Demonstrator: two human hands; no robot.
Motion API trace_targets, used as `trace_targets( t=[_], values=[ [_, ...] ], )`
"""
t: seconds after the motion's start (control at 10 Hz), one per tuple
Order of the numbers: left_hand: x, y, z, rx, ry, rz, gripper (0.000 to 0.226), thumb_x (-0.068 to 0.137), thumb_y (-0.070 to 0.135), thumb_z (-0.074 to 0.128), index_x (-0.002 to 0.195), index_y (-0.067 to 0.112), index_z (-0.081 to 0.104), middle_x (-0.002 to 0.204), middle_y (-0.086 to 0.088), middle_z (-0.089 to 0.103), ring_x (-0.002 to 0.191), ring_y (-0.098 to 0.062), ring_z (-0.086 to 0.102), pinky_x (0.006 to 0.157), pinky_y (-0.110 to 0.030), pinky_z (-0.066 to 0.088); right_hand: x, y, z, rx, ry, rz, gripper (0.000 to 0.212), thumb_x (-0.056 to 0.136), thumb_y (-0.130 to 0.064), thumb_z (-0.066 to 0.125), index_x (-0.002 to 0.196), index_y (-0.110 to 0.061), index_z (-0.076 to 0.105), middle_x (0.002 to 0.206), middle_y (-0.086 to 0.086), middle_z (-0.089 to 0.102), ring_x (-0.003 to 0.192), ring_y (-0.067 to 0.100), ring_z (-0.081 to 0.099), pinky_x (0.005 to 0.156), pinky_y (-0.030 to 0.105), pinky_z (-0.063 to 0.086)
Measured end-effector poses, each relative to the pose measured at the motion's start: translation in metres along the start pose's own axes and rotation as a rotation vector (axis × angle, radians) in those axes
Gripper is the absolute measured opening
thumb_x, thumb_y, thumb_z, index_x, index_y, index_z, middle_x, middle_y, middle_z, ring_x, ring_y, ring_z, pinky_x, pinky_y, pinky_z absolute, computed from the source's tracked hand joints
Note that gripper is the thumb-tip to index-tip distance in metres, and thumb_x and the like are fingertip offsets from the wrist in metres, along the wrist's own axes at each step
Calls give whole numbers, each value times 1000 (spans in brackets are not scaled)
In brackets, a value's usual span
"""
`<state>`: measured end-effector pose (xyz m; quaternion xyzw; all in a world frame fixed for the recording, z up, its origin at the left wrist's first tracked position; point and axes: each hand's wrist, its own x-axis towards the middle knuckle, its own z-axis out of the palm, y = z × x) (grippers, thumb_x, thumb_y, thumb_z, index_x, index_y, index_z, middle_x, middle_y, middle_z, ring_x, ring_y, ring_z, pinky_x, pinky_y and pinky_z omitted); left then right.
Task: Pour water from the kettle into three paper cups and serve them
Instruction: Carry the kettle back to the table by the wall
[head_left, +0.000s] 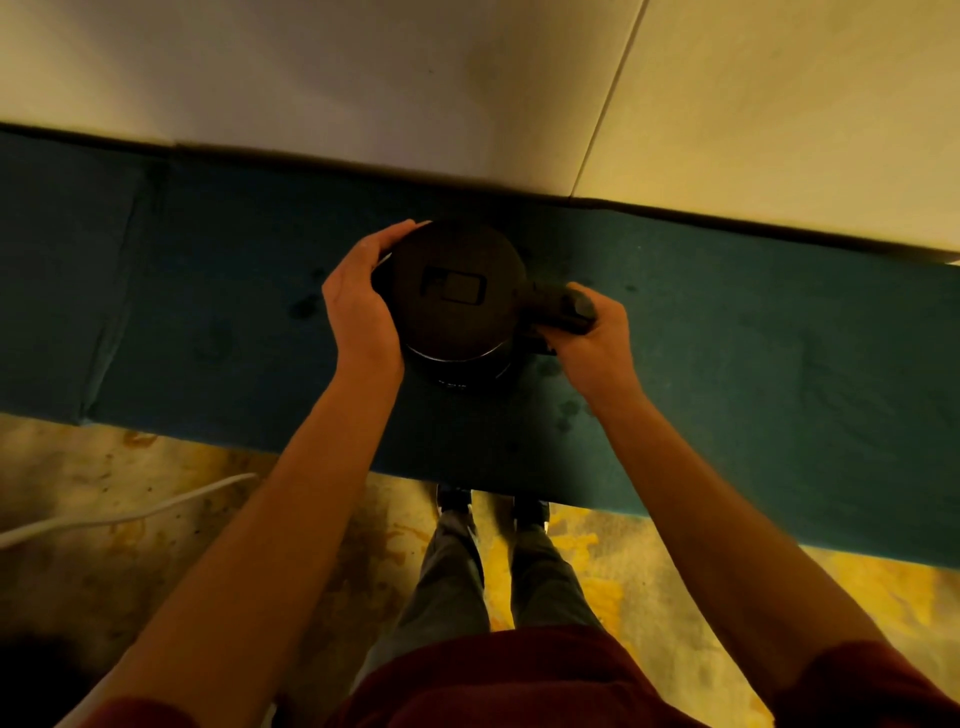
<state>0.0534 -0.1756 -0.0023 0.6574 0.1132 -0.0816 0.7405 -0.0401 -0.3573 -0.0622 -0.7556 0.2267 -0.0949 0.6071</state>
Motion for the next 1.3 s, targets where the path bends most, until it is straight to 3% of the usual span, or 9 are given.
trace_targets(
  t=[0.2, 0.4, 0.5, 0.6, 0.7, 0.8, 1.0, 1.1, 1.3],
  values=[
    [-4, -1, 3, -16, 16, -5, 38, 99, 15, 40, 101, 15, 78, 107, -9, 77, 104, -25, 71, 94, -44, 57, -1, 3, -2, -18, 10, 16, 24, 73, -11, 71, 72, 8, 57, 66, 15, 55, 66, 22, 55, 59, 58, 52],
    [1, -4, 0, 14, -8, -34, 36, 98, 17, 42, 101, 16, 78, 109, -9, 76, 104, -23, 72, 91, -40, 59, 2, 9, 1, -99, 38, 46, 21, 74, -15, 71, 74, 3, 61, 71, 26, 63, 66, 32, 63, 62, 57, 54],
    [2, 0, -2, 34, -2, -46, 34, 96, 16, 44, 100, 16, 79, 108, -8, 76, 104, -22, 71, 90, -37, 58, -1, 5, -1, -145, 13, 61, 16, 76, -10, 73, 68, -9, 59, 65, 11, 60, 64, 28, 62, 62, 50, 55],
    [2, 7, -6, 117, -15, -69, 33, 95, 15, 46, 99, 18, 79, 107, -3, 77, 103, -17, 71, 91, -34, 58, -5, -6, -4, -204, -12, 60, 38, 78, -5, 76, 64, -30, 50, 61, -11, 52, 59, -1, 49, 58, 26, 44],
    [0, 17, -5, 177, -47, -109, 30, 93, 16, 50, 96, 22, 80, 105, -2, 77, 101, -17, 72, 92, -36, 58, -9, -18, -14, -246, -29, 32, 35, 78, -9, 79, 71, -27, 51, 65, -12, 53, 60, -3, 48, 55, 10, 37],
    [-6, 30, -4, 247, -28, -77, 28, 92, 18, 52, 91, 26, 78, 103, -2, 77, 101, -19, 71, 95, -39, 57, -13, -35, -24, -321, -96, -15, 25, 79, -12, 79, 93, -19, 58, 81, -3, 60, 70, 5, 54, 59, 7, 39],
    [-36, 48, -7, 427, 53, 99, 28, 94, 18, 49, 102, 14, 75, 105, -2, 74, 103, -16, 67, 98, -39, 53, -26, -65, -46, -352, -167, -81, 38, 82, -14, 76, 117, -16, 62, 102, -4, 65, 95, 14, 63, 84, 24, 48],
    [-54, 69, -6, 460, 23, 136, 25, 94, 19, 51, 101, 14, 74, 104, -4, 74, 103, -18, 68, 98, -40, 53, -33, -88, -60, -360, -178, -91, 31, 86, -17, 74, 115, -16, 63, 107, -3, 68, 101, 17, 66, 91, 30, 53],
    [-79, 108, 3, 504, -40, 239, 23, 97, 19, 49, 96, 18, 72, 97, 0, 70, 90, -13, 61, 84, -36, 51, -41, -123, -80, -408, -214, -63, 26, 88, -21, 74, 112, -13, 67, 109, 4, 73, 103, 19, 68, 93, 31, 51]
  ],
)
